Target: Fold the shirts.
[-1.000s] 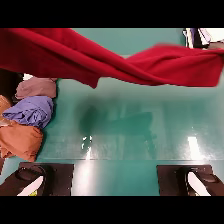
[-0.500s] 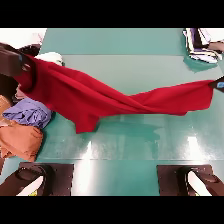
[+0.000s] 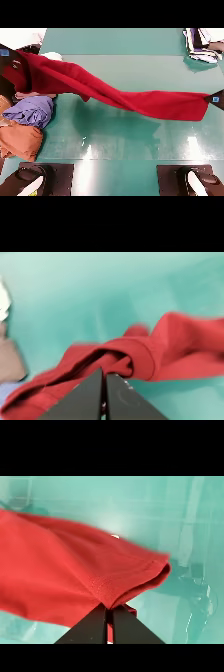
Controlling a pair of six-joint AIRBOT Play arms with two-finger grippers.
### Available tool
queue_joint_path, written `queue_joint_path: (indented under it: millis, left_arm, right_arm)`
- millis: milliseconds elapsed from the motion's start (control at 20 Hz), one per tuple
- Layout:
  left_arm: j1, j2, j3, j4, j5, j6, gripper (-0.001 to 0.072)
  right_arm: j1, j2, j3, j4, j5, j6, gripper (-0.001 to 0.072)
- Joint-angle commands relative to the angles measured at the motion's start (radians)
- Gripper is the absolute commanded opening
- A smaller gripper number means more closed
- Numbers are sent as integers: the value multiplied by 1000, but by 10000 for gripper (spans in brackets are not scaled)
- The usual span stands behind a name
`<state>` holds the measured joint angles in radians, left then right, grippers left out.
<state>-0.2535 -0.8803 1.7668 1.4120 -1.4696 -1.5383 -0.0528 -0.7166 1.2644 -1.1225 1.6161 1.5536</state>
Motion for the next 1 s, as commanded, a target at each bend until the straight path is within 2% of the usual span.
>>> queue_joint_path:
  millis: [0,50,150,300,400,550,650,750,800,850,900,950]
  left_arm:
    - [0,0,86,-179,-14,-7,23]
    - [0,-3,85,-230,-3,-5,23]
    - [0,-28,77,-227,-4,26,22]
    - [0,-99,-19,-29,41,35,23]
    - [1,-175,-140,84,119,29,23]
    - [1,-346,-287,105,291,24,23]
    - [1,-478,-297,134,399,24,24]
    - [1,-561,-297,161,483,8,25]
    - [1,-581,-296,164,497,8,94]
    - [1,-589,-296,167,497,8,337]
    - [1,-589,-291,174,490,9,387]
    - [1,-586,-275,195,465,9,387]
  right_arm:
    - [0,30,-11,-5,66,48,15]
    - [0,15,-11,-3,84,58,15]
    - [0,-51,-11,-3,131,81,15]
    - [0,-216,-12,-5,125,80,15]
    - [0,-359,-12,-5,93,80,15]
    - [0,-589,-11,9,-18,35,15]
    - [0,-708,-11,50,-138,-27,15]
    - [-1,-773,-11,88,-236,-42,16]
    - [-1,-786,-11,113,-274,-56,16]
    - [-1,-790,-11,133,-306,-78,19]
    - [-4,-790,-4,143,-325,-93,121]
    - [-14,-790,18,144,-322,-93,354]
